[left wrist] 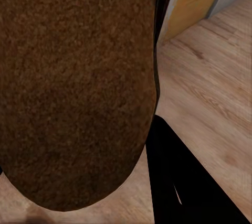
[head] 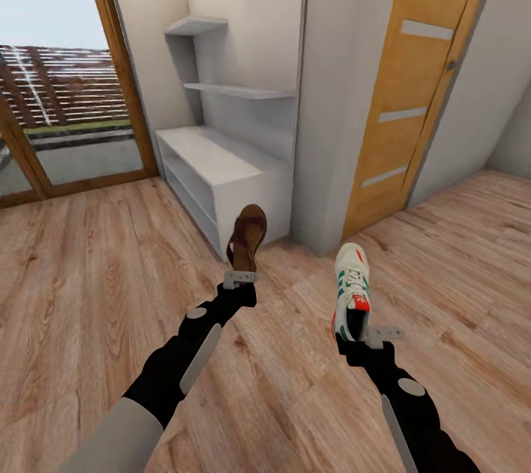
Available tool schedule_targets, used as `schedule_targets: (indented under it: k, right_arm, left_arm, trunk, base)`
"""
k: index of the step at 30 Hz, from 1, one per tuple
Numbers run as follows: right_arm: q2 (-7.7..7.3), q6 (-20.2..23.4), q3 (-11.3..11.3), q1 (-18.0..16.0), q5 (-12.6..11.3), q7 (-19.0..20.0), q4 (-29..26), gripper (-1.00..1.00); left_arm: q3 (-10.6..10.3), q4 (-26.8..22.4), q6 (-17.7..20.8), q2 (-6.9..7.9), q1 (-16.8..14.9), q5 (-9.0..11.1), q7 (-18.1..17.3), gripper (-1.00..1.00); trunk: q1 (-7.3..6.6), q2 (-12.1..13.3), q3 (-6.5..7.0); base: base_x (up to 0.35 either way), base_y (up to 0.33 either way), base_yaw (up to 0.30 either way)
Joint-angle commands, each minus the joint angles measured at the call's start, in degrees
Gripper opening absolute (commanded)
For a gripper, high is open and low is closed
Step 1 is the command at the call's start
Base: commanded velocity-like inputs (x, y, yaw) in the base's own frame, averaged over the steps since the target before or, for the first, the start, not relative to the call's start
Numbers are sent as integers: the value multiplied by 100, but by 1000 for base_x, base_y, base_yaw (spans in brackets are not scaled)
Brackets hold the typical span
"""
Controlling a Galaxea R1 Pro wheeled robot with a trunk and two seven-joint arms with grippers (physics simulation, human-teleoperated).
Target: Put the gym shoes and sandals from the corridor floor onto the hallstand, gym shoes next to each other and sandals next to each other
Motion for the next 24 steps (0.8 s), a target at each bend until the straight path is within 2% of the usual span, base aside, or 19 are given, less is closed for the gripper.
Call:
schedule_targets:
  k: [1, 4, 11, 24]
  right_arm:
    - [2, 32, -4, -1, 5, -7, -11, -100]
    - [2, 32, -4, -1, 5, -7, -10, -100]
    - [2, 32, -4, -1, 5, -7, -11, -100]
    - [2, 32, -4, -1, 5, -7, -11, -100]
  left_arm:
    - [-4, -5, 28, 0, -4, 31, 6, -100]
    - [-4, -6, 28, 0, -4, 29, 6, -100]
    - [-4, -3, 28, 0, -4, 32, 6, -100]
    - [-4, -1, 28, 0, -4, 32, 6, -100]
  trunk:
    - [-1, -2, -4]
    - [-1, -2, 4]
    - [-1, -2, 14]
    - [-1, -2, 93]
  base:
    - [1, 0, 292]
    - [0, 0, 228]
    - [42, 0, 71]
    - [320, 0, 191]
